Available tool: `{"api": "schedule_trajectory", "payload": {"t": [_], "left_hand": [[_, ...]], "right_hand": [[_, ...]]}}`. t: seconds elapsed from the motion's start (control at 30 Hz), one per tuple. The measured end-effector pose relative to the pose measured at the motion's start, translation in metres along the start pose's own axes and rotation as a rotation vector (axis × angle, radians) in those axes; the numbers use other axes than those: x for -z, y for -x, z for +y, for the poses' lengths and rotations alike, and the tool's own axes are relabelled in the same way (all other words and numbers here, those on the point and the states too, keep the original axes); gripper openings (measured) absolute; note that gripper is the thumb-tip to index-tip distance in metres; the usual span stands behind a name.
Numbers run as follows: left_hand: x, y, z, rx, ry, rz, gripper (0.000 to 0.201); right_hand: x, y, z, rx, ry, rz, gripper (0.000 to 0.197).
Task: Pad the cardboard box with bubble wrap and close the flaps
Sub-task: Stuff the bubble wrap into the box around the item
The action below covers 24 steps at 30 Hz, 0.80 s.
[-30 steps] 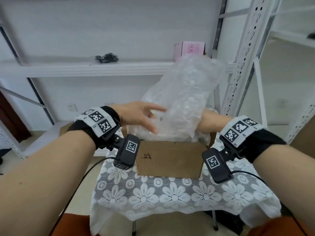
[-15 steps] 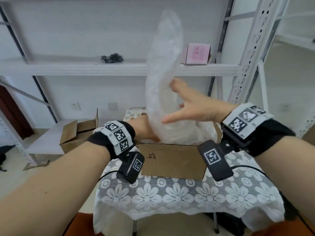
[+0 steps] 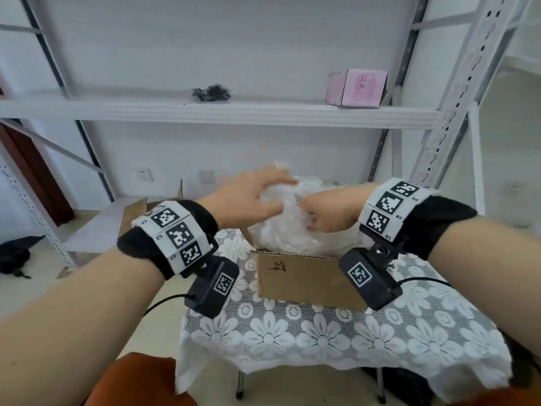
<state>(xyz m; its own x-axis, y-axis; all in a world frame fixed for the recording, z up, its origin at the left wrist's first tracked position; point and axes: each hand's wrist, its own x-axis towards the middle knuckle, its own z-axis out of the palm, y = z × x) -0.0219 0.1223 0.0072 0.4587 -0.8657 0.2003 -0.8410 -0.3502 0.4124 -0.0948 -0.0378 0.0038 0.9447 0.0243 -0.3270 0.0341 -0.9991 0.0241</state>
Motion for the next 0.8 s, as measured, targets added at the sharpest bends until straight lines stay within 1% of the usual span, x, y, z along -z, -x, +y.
{"api": "schedule_trajectory", "payload": {"t": [0.03,0.07,0.1,0.13,0.17,0.2,0.23,0.27,0.3,0.33,0.37,0.43,0.47,0.57,0.67,0.7,0.73,0.77,0.8], "left_hand": [[-0.005,0.001,0.002,0.073,-0.039,-0.13,0.051],[-0.01,0.002,0.003,0.143,-0.06,-0.226,0.048],[-0.014,0.001,0.002,0.191,-0.073,-0.29,0.046],[-0.015,0.0,0.002,0.209,-0.084,-0.327,0.043],[-0.015,-0.002,0.001,0.214,-0.092,-0.356,0.04],[-0.013,-0.003,0.001,0.215,-0.094,-0.379,0.035],[-0.012,-0.005,0.0,0.224,-0.09,-0.396,0.031],[-0.013,-0.007,-0.001,0.231,-0.075,-0.414,0.028],[-0.015,-0.01,-0.002,0.243,-0.053,-0.429,0.031],[-0.019,-0.012,-0.003,0.258,-0.041,-0.441,0.035],[-0.024,-0.014,-0.003,0.267,-0.046,-0.451,0.036],[-0.034,-0.018,-0.005,0.256,-0.068,-0.487,0.026],[-0.038,-0.019,-0.005,0.259,-0.078,-0.501,0.022],[-0.043,-0.021,-0.005,0.29,-0.067,-0.525,0.02],[-0.047,-0.019,-0.009,0.317,0.014,-0.547,0.028],[-0.048,-0.019,-0.011,0.313,0.061,-0.538,0.026],[-0.048,-0.017,-0.012,0.321,0.111,-0.522,0.021],[-0.045,-0.015,-0.013,0.324,0.143,-0.487,0.015],[-0.042,-0.014,-0.016,0.337,0.175,-0.441,0.014]], "right_hand": [[0.001,0.0,0.002,0.009,-0.028,-0.002,0.009],[0.001,0.001,0.004,0.01,-0.069,0.02,0.008],[0.001,0.001,0.008,-0.003,-0.122,0.068,0.011],[0.002,0.002,0.011,-0.034,-0.185,0.136,0.019],[0.003,0.004,0.013,-0.073,-0.245,0.199,0.032],[0.004,0.004,0.014,-0.108,-0.285,0.232,0.045],[0.006,0.004,0.014,-0.119,-0.304,0.23,0.059],[0.009,0.003,0.014,-0.107,-0.308,0.194,0.072],[0.011,0.003,0.013,-0.08,-0.308,0.14,0.08],[0.014,0.003,0.011,-0.052,-0.317,0.085,0.084],[0.017,0.003,0.01,-0.035,-0.352,0.036,0.085],[0.021,0.003,0.005,-0.027,-0.443,-0.049,0.083],[0.021,-0.001,0.002,-0.026,-0.423,-0.081,0.078],[0.017,-0.012,-0.011,-0.015,-0.193,-0.154,0.051],[0.022,-0.016,-0.02,-0.003,-0.171,-0.18,0.037],[0.026,-0.016,-0.021,-0.018,-0.163,-0.179,0.034],[0.029,-0.017,-0.021,-0.045,-0.131,-0.153,0.035],[0.031,-0.019,-0.021,-0.085,-0.077,-0.108,0.042],[0.031,-0.021,-0.02,-0.141,-0.016,-0.068,0.053]]}}
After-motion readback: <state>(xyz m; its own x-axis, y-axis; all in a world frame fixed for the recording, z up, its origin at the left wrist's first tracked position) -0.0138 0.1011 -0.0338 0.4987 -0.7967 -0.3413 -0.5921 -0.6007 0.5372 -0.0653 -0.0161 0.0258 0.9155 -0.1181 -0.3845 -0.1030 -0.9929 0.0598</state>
